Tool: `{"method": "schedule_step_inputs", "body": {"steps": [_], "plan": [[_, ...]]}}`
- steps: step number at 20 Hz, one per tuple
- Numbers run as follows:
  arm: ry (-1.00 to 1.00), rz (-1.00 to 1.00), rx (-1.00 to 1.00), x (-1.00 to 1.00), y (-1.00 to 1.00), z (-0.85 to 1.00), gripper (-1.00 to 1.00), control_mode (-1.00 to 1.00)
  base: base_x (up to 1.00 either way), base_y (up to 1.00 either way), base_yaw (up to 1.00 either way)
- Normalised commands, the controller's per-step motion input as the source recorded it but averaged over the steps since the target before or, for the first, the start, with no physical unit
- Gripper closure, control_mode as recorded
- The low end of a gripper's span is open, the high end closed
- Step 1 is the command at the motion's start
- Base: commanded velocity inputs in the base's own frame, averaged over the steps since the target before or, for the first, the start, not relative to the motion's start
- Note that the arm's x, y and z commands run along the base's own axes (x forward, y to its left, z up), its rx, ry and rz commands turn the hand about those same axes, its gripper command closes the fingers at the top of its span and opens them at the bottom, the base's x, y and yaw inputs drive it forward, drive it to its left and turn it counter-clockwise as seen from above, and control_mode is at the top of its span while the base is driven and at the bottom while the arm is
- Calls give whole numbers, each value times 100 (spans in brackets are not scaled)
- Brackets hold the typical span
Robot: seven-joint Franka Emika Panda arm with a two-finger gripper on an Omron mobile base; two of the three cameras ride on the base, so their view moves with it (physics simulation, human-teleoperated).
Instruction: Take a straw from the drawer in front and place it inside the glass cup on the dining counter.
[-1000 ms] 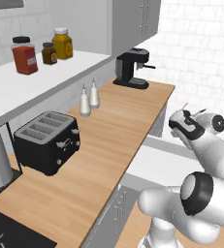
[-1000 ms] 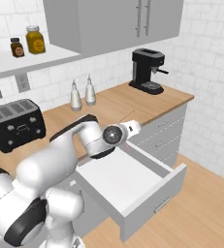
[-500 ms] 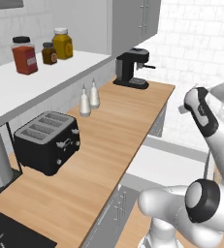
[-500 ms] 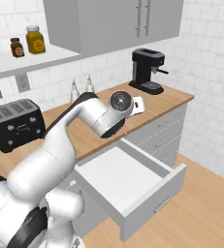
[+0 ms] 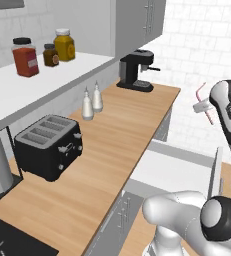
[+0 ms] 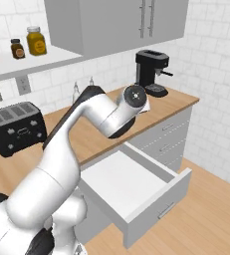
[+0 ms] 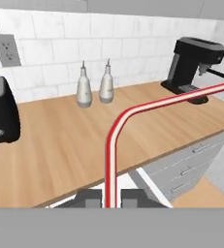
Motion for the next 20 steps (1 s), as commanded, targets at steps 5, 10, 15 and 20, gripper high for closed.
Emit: {"method": "schedule_step_inputs", "body": {"steps": [5,10,15,20], "plan": [[-1,14,0,-58,28,22,100,-100,0,0,0],[-5,10,0,-50,50,1,100,-100,0,0,0],[-2,8,0,-35,53,1,100,-100,0,0,0],[-2,0,-1,-14,20,3,100,-100,0,0,0]]}}
